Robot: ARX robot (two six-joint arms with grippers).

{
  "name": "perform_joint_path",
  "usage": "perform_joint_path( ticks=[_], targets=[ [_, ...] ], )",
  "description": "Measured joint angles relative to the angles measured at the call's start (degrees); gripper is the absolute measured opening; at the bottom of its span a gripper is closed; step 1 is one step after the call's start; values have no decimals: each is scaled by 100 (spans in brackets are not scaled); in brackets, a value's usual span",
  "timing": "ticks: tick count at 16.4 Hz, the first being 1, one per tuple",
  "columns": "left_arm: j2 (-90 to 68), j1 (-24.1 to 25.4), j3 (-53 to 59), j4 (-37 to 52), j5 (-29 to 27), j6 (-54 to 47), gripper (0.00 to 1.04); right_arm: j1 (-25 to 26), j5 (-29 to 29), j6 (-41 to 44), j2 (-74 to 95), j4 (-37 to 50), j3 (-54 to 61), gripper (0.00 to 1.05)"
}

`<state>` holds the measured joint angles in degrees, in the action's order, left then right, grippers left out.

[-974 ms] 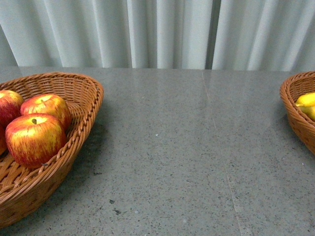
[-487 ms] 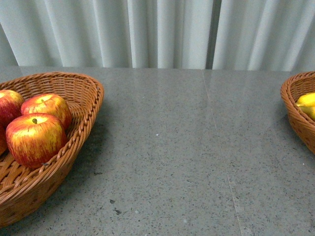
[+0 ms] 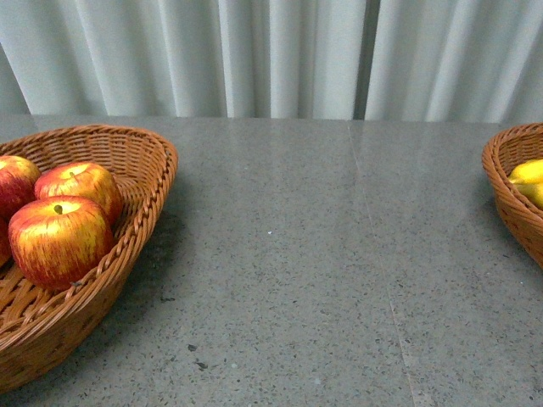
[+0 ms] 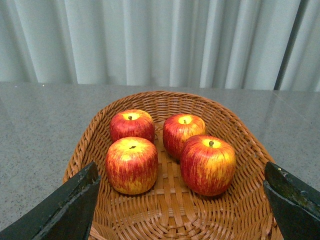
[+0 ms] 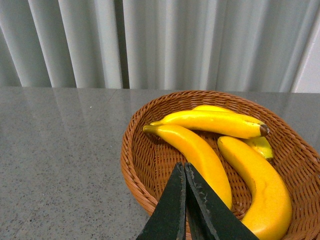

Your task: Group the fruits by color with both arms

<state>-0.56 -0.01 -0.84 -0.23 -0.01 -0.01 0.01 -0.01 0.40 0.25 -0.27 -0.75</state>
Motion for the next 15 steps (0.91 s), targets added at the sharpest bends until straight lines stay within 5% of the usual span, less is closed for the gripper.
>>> perform_joint_path(
  ticks=[7, 15],
  targets=[
    [-2, 0, 0, 0, 0, 0, 98, 0, 0, 2, 0, 0, 0, 6],
    [0, 0, 0, 0, 0, 0, 98, 0, 0, 0, 0, 0, 0, 99]
  ],
)
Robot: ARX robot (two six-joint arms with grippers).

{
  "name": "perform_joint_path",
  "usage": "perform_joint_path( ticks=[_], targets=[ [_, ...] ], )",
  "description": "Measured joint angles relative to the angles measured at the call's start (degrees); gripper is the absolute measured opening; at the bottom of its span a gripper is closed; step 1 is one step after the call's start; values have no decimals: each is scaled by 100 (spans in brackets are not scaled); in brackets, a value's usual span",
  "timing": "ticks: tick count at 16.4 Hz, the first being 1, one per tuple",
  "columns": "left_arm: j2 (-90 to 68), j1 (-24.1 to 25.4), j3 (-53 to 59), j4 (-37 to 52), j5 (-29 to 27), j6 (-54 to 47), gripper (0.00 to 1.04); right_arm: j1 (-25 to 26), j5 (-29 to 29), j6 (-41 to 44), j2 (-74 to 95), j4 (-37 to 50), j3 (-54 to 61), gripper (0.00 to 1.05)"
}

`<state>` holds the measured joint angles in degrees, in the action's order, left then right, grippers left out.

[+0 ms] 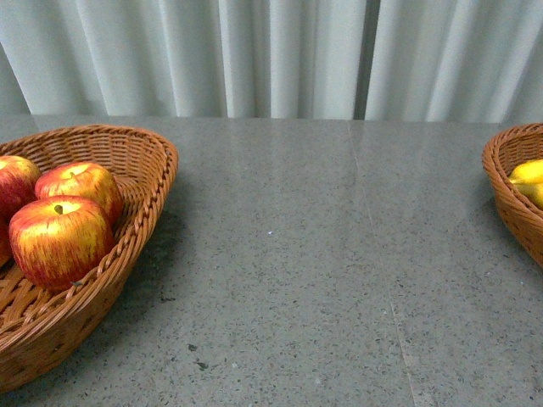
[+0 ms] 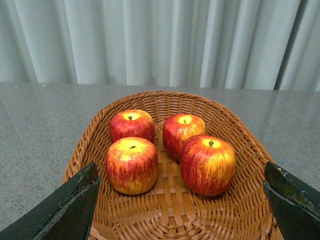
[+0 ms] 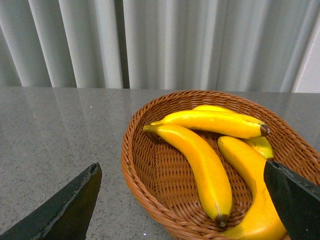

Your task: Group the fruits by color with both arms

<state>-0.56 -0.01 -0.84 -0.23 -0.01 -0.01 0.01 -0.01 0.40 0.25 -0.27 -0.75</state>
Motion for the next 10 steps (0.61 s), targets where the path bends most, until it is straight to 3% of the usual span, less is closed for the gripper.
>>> perform_joint_path(
  ticks=[10],
  targets=[
    [0, 0, 0, 0, 2, 0, 98, 0, 0, 0, 0, 0, 0, 98]
  ],
)
